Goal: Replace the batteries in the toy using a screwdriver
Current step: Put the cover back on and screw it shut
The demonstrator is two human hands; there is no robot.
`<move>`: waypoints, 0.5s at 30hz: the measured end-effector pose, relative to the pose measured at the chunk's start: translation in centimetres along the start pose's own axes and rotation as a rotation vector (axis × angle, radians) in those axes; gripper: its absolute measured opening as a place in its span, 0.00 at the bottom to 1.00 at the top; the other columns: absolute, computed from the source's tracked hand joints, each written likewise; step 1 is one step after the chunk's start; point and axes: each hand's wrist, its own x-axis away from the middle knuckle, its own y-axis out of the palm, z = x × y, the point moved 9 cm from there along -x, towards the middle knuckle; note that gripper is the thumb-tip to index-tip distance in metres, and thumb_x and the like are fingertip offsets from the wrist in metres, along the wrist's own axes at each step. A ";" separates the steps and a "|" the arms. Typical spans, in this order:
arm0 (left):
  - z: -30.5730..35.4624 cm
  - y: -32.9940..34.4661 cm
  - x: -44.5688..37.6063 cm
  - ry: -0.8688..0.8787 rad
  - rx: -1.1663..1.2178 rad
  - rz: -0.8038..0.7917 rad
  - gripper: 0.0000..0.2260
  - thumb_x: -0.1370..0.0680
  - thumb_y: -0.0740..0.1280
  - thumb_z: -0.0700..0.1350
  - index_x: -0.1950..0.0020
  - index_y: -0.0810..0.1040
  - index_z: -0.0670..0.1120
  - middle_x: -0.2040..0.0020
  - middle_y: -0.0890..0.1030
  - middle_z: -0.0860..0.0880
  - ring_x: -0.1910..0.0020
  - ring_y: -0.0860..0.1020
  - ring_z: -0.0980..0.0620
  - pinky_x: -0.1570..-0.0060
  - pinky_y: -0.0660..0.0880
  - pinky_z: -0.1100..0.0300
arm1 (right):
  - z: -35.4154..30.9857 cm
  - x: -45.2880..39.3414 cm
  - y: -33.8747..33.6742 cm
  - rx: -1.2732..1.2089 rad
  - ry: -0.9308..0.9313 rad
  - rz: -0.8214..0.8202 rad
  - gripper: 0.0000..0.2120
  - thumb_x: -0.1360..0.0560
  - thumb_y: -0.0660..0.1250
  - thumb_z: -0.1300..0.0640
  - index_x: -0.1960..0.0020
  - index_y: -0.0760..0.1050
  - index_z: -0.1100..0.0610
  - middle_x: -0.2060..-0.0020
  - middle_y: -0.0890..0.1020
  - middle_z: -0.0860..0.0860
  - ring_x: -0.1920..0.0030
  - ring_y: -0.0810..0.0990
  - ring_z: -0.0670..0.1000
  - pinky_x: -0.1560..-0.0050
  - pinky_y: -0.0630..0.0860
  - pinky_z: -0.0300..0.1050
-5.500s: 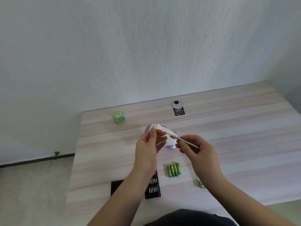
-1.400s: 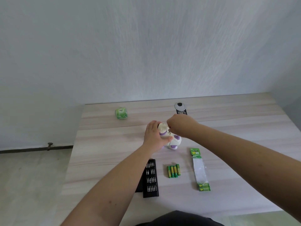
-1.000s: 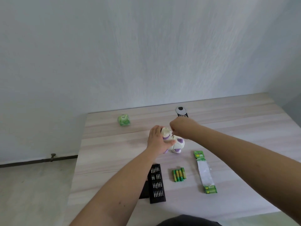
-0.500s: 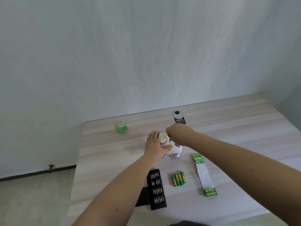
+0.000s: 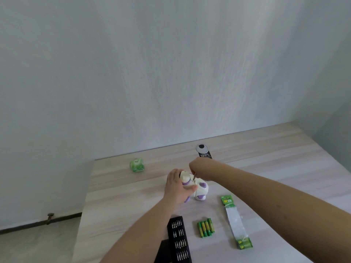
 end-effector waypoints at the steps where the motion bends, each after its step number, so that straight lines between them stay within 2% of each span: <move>1: 0.0 0.0 0.0 0.001 -0.001 0.003 0.33 0.35 0.71 0.61 0.35 0.69 0.50 0.34 0.67 0.52 0.31 0.63 0.52 0.30 0.62 0.57 | 0.0 -0.1 0.0 0.014 0.005 0.007 0.08 0.23 0.64 0.63 0.45 0.77 0.62 0.49 0.81 0.57 0.49 0.80 0.57 0.56 0.73 0.45; 4: 0.2 -0.2 0.2 0.029 0.017 0.030 0.34 0.39 0.65 0.66 0.38 0.71 0.51 0.38 0.69 0.53 0.35 0.66 0.53 0.33 0.64 0.57 | 0.1 -0.1 0.2 -0.001 0.036 -0.016 0.07 0.24 0.66 0.59 0.50 0.79 0.62 0.54 0.83 0.57 0.53 0.82 0.57 0.58 0.75 0.44; 7: 0.2 -0.3 0.4 0.063 0.016 0.054 0.32 0.40 0.64 0.66 0.40 0.73 0.52 0.40 0.69 0.54 0.36 0.68 0.53 0.35 0.65 0.59 | 0.2 0.1 -0.3 -0.007 0.067 0.024 0.11 0.23 0.65 0.55 0.52 0.78 0.63 0.56 0.82 0.57 0.56 0.82 0.57 0.58 0.75 0.45; 11: 0.4 -0.4 0.5 0.062 0.021 0.051 0.36 0.41 0.62 0.67 0.38 0.72 0.50 0.37 0.69 0.53 0.34 0.66 0.53 0.33 0.63 0.61 | 0.1 0.2 -0.1 0.022 0.077 0.062 0.14 0.22 0.63 0.52 0.48 0.77 0.63 0.50 0.80 0.58 0.50 0.80 0.59 0.56 0.74 0.47; 13: 0.5 -0.4 0.5 0.049 0.024 0.036 0.38 0.41 0.62 0.68 0.36 0.70 0.49 0.35 0.69 0.53 0.32 0.65 0.53 0.32 0.62 0.62 | -0.2 0.1 0.3 -0.013 0.054 0.030 0.13 0.23 0.64 0.54 0.45 0.76 0.62 0.48 0.80 0.58 0.48 0.80 0.58 0.53 0.75 0.47; 15: 0.5 -0.4 0.4 0.038 0.020 0.025 0.36 0.40 0.65 0.67 0.36 0.70 0.50 0.35 0.68 0.53 0.32 0.65 0.53 0.33 0.61 0.63 | -0.4 0.2 0.3 -0.032 0.029 -0.004 0.14 0.26 0.68 0.61 0.41 0.74 0.61 0.46 0.79 0.57 0.46 0.79 0.58 0.53 0.73 0.47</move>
